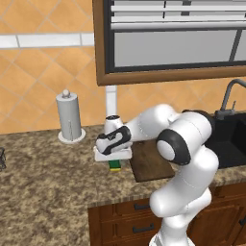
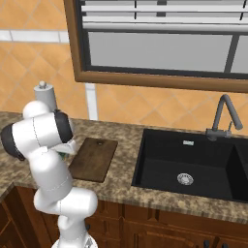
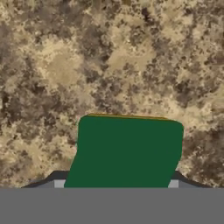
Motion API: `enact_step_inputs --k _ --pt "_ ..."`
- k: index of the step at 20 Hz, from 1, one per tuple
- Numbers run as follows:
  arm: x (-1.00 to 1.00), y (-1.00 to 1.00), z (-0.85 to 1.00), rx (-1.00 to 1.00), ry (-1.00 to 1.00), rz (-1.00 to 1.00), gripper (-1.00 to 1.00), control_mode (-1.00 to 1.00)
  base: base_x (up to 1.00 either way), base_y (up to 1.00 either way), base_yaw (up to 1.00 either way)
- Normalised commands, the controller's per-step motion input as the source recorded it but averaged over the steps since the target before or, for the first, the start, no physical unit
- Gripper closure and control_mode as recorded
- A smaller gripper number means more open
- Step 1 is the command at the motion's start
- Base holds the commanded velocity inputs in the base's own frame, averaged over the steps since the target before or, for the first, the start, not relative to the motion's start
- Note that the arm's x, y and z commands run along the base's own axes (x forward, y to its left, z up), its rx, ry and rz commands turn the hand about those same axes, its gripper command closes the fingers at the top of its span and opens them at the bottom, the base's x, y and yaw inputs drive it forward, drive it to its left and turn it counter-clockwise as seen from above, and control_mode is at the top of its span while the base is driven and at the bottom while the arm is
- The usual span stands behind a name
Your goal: Pick up the sponge from the counter and clean the cutting board by briefly scrubbing or pressing down on the cutting board. Once finished, release the sponge.
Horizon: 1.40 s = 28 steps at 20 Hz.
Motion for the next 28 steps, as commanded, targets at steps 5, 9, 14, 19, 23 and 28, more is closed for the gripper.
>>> enact_step_inputs --k 5,9,14,19,23,28 --pt "-0.20 -0.80 0.41 0.00 0.01 -0.09 1.00 -1.00 0.00 0.00 0.00" --pt "-0.06 -0.44 -0.03 0.00 0.05 -0.06 1.00 -1.00 0.00 0.00 0.00" --pt "-0.37 0.00 -0.30 -0.04 -0.01 0.00 1.00 -1.00 0.00 0.00 0.00" --pt "-0.56 -0.30 -0.37 -0.04 0.00 0.00 1.00 -1.00 0.00 0.00 0.00" --pt "-0.55 -0.42 -0.13 0.01 0.00 0.00 1.00 -1.00 0.00 0.00 0.00" --pt "-0.66 -0.29 -0.07 0.00 0.00 0.00 1.00 -1.00 0.00 0.00 0.00"
